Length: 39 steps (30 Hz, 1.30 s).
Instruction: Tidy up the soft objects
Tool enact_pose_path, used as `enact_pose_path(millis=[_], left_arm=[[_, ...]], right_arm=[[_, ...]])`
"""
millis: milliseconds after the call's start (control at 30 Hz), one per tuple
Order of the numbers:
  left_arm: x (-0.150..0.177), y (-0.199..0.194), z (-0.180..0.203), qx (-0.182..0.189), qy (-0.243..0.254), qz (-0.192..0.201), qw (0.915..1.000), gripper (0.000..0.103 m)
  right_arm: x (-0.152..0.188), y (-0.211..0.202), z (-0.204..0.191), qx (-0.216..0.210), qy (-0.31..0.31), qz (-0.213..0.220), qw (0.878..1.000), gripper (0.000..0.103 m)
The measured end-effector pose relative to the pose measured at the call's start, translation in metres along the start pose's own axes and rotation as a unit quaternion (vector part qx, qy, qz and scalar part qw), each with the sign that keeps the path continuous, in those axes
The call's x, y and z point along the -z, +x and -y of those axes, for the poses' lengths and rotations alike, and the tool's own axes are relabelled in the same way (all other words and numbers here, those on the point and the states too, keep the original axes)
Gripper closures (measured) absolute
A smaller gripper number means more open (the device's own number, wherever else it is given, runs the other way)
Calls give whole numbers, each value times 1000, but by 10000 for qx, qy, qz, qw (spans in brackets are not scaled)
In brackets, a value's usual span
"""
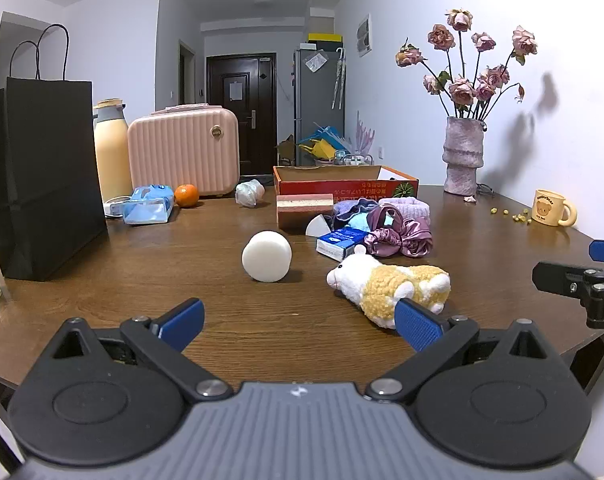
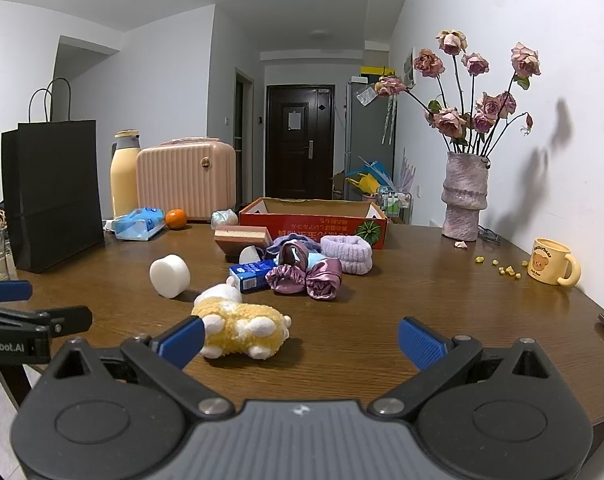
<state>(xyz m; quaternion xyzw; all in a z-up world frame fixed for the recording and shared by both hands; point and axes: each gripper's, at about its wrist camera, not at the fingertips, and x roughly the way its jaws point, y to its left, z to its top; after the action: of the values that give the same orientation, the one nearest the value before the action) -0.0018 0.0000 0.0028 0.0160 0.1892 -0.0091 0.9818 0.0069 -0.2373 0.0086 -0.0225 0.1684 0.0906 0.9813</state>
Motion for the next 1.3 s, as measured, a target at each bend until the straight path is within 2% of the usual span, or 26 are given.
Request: enact_pose_path(millis=[1300], left_arm=[[-1, -1, 0, 12, -41, 41, 10000, 0]], right_arm=[[3, 0, -3, -13, -17, -28, 10000, 0]])
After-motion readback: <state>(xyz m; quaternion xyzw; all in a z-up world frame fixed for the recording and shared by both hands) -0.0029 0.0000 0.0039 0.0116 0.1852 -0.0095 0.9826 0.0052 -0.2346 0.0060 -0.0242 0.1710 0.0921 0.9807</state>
